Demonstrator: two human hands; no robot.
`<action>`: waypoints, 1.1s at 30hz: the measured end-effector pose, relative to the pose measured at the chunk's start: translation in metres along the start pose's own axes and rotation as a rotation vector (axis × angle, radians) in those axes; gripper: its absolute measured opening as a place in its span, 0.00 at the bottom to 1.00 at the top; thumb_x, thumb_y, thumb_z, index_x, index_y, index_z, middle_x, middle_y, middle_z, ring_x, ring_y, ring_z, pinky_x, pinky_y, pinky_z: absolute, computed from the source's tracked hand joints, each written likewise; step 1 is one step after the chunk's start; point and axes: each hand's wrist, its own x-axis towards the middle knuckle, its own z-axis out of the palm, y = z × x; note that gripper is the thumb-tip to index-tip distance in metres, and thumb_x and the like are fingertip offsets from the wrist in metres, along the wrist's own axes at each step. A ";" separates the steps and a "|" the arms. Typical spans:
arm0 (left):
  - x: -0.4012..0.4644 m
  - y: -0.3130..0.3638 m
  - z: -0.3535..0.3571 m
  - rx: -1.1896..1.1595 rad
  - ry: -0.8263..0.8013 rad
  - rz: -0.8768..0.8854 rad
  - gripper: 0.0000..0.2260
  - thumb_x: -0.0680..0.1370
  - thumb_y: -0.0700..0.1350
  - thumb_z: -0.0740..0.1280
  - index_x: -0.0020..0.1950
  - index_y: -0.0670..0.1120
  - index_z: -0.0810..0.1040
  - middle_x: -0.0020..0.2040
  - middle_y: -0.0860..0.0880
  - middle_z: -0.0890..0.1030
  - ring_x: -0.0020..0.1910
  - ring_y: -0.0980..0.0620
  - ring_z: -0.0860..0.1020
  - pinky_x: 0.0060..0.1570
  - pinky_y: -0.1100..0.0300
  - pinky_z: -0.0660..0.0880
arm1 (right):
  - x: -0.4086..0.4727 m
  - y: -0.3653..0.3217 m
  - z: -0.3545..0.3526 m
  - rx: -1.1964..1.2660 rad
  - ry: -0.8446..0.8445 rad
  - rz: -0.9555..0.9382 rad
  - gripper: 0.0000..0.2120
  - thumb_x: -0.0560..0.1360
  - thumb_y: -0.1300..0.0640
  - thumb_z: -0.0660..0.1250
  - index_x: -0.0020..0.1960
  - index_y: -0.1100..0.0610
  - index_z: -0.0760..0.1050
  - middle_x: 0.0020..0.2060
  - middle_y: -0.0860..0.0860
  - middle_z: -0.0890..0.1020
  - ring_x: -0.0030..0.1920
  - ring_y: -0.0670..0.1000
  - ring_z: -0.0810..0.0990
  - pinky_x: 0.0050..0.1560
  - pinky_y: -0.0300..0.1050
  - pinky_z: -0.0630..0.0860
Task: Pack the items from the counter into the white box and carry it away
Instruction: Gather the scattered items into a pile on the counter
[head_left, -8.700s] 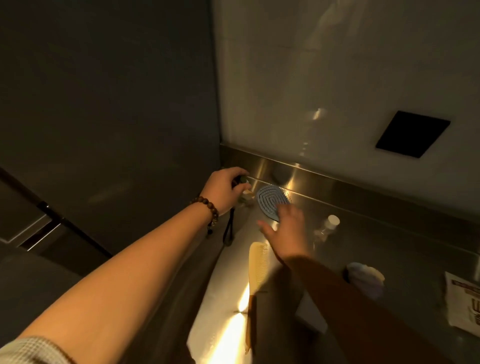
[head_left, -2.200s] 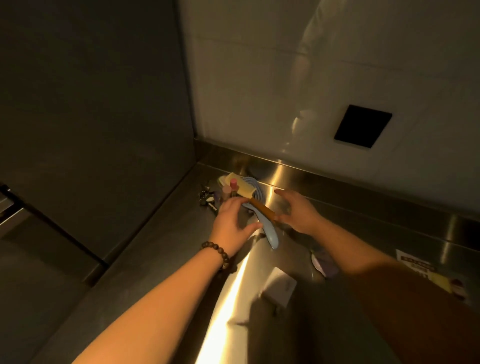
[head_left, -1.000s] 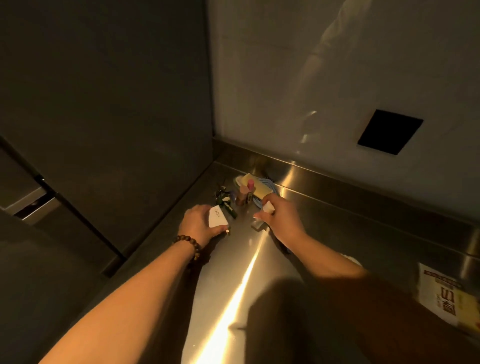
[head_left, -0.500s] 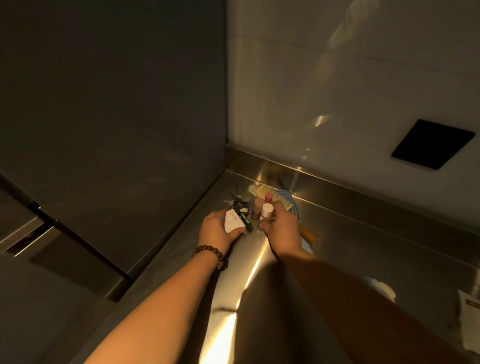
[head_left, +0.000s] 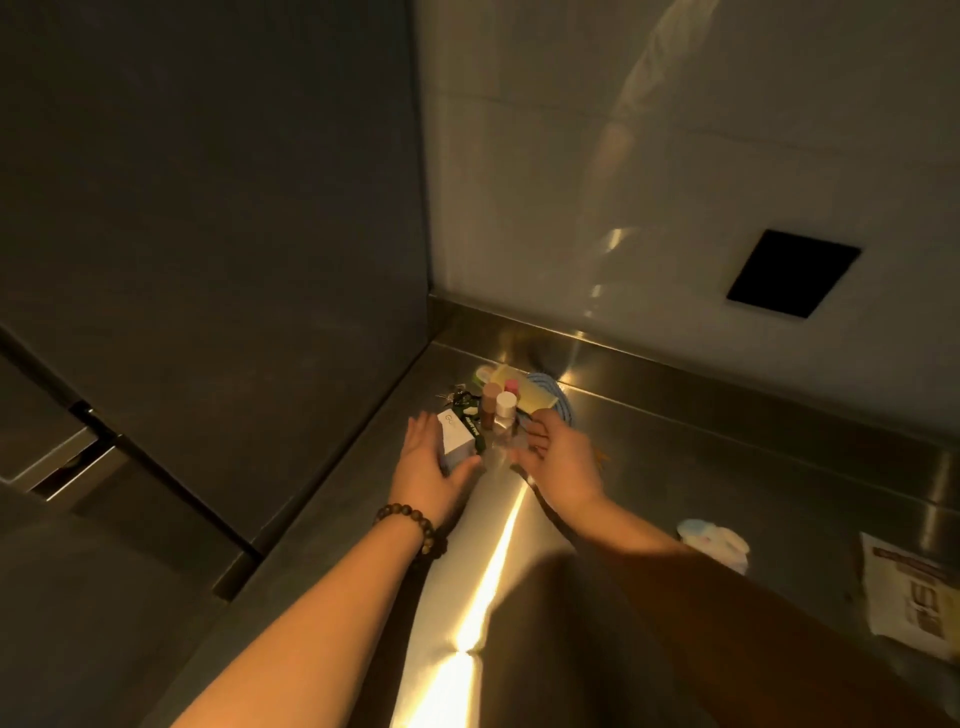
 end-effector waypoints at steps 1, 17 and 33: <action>-0.010 0.006 0.001 -0.014 0.033 0.037 0.34 0.74 0.55 0.68 0.75 0.46 0.59 0.76 0.48 0.57 0.75 0.52 0.52 0.68 0.60 0.51 | -0.011 0.002 -0.007 0.011 0.003 0.002 0.22 0.72 0.59 0.72 0.64 0.56 0.72 0.58 0.53 0.81 0.60 0.51 0.78 0.63 0.52 0.75; -0.122 0.155 0.127 0.009 -0.363 0.495 0.33 0.74 0.57 0.67 0.74 0.45 0.60 0.73 0.45 0.62 0.72 0.47 0.60 0.69 0.56 0.57 | -0.191 0.130 -0.142 -0.153 0.362 0.297 0.22 0.75 0.52 0.68 0.68 0.49 0.69 0.67 0.49 0.72 0.67 0.49 0.70 0.63 0.41 0.66; -0.090 0.182 0.203 0.339 -0.348 0.320 0.39 0.65 0.63 0.72 0.68 0.46 0.64 0.67 0.45 0.68 0.67 0.44 0.65 0.66 0.50 0.66 | -0.150 0.255 -0.271 -0.660 0.027 0.479 0.49 0.61 0.18 0.50 0.75 0.36 0.40 0.76 0.52 0.33 0.74 0.64 0.32 0.66 0.76 0.37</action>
